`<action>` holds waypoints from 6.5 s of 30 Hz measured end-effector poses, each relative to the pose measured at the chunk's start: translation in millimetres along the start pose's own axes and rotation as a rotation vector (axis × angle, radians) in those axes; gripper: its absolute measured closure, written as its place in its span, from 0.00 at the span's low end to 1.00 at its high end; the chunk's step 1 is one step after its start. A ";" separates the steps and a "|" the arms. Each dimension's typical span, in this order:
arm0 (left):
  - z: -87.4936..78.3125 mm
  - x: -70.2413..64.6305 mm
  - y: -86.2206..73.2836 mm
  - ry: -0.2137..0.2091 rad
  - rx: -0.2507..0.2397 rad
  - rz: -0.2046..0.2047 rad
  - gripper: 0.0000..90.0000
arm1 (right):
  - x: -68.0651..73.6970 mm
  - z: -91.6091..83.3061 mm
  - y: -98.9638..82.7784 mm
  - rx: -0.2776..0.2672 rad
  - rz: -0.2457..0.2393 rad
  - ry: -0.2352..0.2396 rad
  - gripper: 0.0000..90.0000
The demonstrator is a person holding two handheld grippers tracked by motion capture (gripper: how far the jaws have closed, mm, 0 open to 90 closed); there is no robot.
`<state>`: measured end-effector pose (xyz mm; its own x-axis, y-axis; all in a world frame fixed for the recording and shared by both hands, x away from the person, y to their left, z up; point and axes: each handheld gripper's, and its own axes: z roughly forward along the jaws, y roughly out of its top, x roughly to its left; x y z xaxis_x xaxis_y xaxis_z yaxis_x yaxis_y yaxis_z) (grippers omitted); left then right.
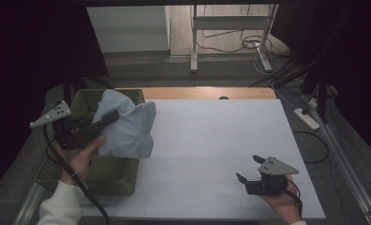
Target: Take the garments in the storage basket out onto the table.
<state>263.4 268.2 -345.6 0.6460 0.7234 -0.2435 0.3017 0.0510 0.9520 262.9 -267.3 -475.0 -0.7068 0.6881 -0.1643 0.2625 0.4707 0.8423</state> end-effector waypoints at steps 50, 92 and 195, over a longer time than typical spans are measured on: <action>62.0 -37.5 2.8 -0.136 0.051 0.042 0.79 | -0.5 -0.3 -0.3 -0.002 0.000 -0.003 0.17; 98.8 -68.7 -2.5 -0.235 0.099 0.075 0.79 | -0.6 -0.5 -0.7 0.003 -0.003 0.002 0.17; 202.9 -71.5 -103.2 -0.340 0.504 0.038 0.75 | -1.8 0.3 -2.7 0.015 -0.010 -0.006 0.17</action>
<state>328.3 71.6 -464.0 0.8257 0.4536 -0.3354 0.5150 -0.3634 0.7763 263.7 -269.5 -477.1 -0.7053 0.6869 -0.1754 0.2655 0.4854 0.8330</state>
